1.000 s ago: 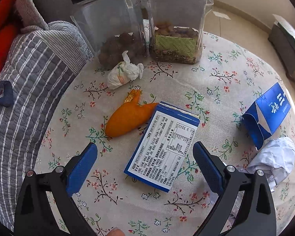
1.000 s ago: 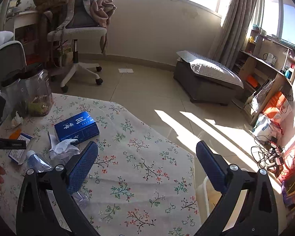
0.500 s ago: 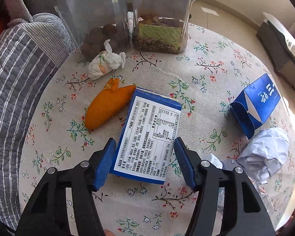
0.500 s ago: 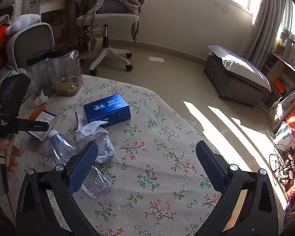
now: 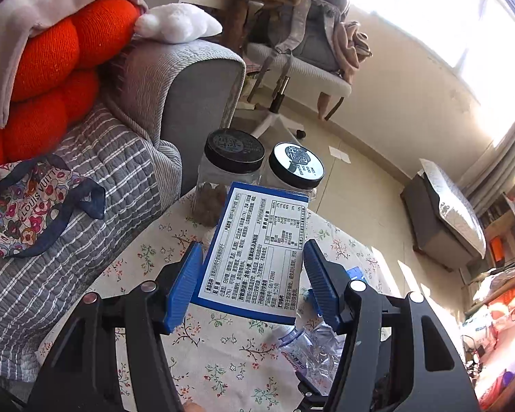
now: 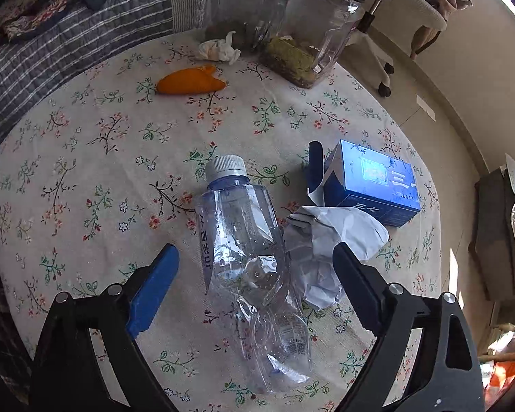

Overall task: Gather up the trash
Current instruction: 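Lift the card with the left tool while the right tool grasps the clear water bottle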

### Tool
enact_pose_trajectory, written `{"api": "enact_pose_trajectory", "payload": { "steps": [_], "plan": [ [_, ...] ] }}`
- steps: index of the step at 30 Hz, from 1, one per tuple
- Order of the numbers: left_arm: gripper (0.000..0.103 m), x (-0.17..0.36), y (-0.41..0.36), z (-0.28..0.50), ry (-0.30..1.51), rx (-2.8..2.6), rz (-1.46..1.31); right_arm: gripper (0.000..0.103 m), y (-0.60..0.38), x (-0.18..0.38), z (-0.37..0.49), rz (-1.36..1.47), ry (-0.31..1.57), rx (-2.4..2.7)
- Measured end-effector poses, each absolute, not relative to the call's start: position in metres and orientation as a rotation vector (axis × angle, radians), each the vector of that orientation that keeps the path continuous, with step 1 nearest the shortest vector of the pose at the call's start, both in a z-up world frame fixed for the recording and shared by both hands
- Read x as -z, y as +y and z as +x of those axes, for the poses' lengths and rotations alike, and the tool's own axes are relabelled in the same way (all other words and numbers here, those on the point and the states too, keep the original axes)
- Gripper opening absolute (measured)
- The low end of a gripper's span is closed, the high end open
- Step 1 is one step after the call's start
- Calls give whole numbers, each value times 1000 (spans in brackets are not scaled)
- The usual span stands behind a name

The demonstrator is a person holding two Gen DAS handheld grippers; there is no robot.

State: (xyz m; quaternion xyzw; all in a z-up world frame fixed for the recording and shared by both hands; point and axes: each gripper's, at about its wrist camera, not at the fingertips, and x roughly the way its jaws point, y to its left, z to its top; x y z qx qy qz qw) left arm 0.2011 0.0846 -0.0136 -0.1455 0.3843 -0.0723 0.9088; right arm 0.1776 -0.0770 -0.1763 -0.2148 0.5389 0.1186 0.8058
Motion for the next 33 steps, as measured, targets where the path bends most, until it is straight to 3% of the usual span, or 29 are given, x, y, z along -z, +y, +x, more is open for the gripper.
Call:
{"api": "enact_pose_trajectory", "payload": {
  "steps": [7,8,10,16,23,33],
  "plan": [
    [60,23,107,208,831,109,-308,78,-52,216,191,-592,1225,-259],
    [60,25,110,208,832,104,-305,74,-53,217,192,-569,1227,-254],
    [60,27,115,205,828,92,-305,53,-58,212,197,-475,1222,-255],
    [60,31,125,209,827,61,-324,52,-65,171,202,-251,1114,-263],
    [60,29,122,206,798,34,-295,52,-80,84,212,-6,852,-197],
    [60,17,114,192,691,-13,-256,53,-98,22,184,8,569,5]
  ]
}}
